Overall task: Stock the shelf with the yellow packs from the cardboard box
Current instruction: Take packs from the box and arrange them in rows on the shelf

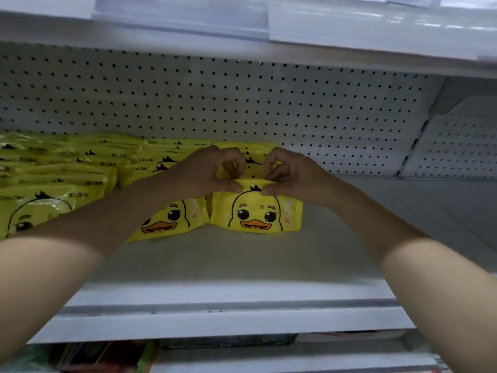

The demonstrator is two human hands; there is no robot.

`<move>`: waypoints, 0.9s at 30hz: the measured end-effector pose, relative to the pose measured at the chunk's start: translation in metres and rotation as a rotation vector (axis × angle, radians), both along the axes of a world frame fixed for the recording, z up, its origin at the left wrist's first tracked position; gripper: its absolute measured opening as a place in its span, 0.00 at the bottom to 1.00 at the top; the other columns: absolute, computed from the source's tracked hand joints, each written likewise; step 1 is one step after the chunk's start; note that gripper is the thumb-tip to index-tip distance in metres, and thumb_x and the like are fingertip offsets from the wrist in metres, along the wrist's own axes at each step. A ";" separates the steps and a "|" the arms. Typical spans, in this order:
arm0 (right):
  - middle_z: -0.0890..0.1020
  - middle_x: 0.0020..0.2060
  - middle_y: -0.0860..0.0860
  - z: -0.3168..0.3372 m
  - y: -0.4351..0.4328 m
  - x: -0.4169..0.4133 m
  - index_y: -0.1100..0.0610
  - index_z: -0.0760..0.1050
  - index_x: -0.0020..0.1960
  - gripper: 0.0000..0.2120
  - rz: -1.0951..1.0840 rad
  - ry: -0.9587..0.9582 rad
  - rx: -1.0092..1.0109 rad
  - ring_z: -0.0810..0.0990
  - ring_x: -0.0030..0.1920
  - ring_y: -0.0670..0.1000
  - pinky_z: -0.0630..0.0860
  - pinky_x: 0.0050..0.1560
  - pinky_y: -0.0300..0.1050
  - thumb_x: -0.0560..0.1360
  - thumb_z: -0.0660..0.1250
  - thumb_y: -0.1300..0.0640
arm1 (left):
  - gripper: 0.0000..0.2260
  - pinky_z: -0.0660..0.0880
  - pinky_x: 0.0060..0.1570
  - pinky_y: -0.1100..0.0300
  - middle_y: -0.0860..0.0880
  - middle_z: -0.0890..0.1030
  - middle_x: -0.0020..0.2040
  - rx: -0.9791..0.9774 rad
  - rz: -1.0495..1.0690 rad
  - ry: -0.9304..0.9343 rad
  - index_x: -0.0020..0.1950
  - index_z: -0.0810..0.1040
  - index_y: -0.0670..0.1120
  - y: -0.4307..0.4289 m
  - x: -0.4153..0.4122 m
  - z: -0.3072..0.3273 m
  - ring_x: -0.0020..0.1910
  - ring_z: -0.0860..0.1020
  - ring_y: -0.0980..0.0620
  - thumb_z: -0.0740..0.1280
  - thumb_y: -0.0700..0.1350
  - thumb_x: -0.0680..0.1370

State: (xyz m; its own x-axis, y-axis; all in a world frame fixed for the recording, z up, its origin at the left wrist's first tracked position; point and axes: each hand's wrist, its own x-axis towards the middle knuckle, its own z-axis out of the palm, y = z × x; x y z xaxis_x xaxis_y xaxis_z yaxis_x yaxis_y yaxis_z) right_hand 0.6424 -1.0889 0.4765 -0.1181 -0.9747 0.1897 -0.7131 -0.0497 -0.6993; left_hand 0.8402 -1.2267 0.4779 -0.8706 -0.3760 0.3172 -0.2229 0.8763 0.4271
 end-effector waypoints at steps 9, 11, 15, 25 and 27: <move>0.86 0.40 0.48 -0.011 -0.009 0.001 0.56 0.85 0.44 0.07 -0.124 -0.007 -0.008 0.83 0.42 0.43 0.78 0.47 0.39 0.69 0.78 0.54 | 0.04 0.69 0.57 0.59 0.49 0.77 0.50 -0.091 0.047 -0.042 0.45 0.81 0.51 -0.014 -0.003 -0.012 0.56 0.69 0.58 0.72 0.49 0.75; 0.86 0.39 0.47 -0.013 -0.010 -0.001 0.54 0.86 0.44 0.06 -0.173 0.014 -0.030 0.83 0.41 0.44 0.78 0.46 0.38 0.71 0.77 0.52 | 0.04 0.69 0.59 0.53 0.50 0.76 0.50 -0.128 0.088 -0.083 0.46 0.81 0.51 -0.015 -0.005 -0.013 0.59 0.67 0.54 0.71 0.51 0.75; 0.84 0.38 0.43 -0.016 -0.009 -0.013 0.52 0.85 0.45 0.05 -0.353 -0.049 -0.251 0.80 0.39 0.37 0.73 0.43 0.29 0.72 0.75 0.52 | 0.07 0.71 0.55 0.58 0.58 0.80 0.46 -0.027 0.102 0.064 0.48 0.83 0.50 -0.019 -0.004 -0.014 0.56 0.74 0.54 0.72 0.52 0.75; 0.79 0.38 0.37 -0.028 -0.024 -0.024 0.52 0.86 0.47 0.06 -0.398 0.088 -0.216 0.73 0.37 0.26 0.66 0.37 0.22 0.71 0.77 0.53 | 0.07 0.68 0.60 0.51 0.53 0.83 0.46 0.017 0.309 0.140 0.49 0.84 0.54 -0.017 -0.025 -0.017 0.58 0.68 0.47 0.75 0.51 0.72; 0.78 0.37 0.37 -0.029 -0.025 -0.024 0.53 0.86 0.47 0.06 -0.409 0.095 -0.216 0.75 0.37 0.30 0.66 0.39 0.26 0.72 0.76 0.53 | 0.06 0.69 0.58 0.52 0.53 0.83 0.47 -0.005 0.331 0.129 0.49 0.84 0.53 -0.017 -0.028 -0.018 0.58 0.67 0.49 0.74 0.51 0.73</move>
State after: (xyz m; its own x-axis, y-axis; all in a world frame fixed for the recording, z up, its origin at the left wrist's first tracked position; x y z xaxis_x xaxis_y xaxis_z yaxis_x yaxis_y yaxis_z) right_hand 0.6187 -1.1142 0.4474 -0.4567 -0.7889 0.4112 -0.7647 0.1119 -0.6345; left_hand 0.8127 -1.2439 0.4597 -0.6541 -0.6294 0.4196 -0.4397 0.7677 0.4661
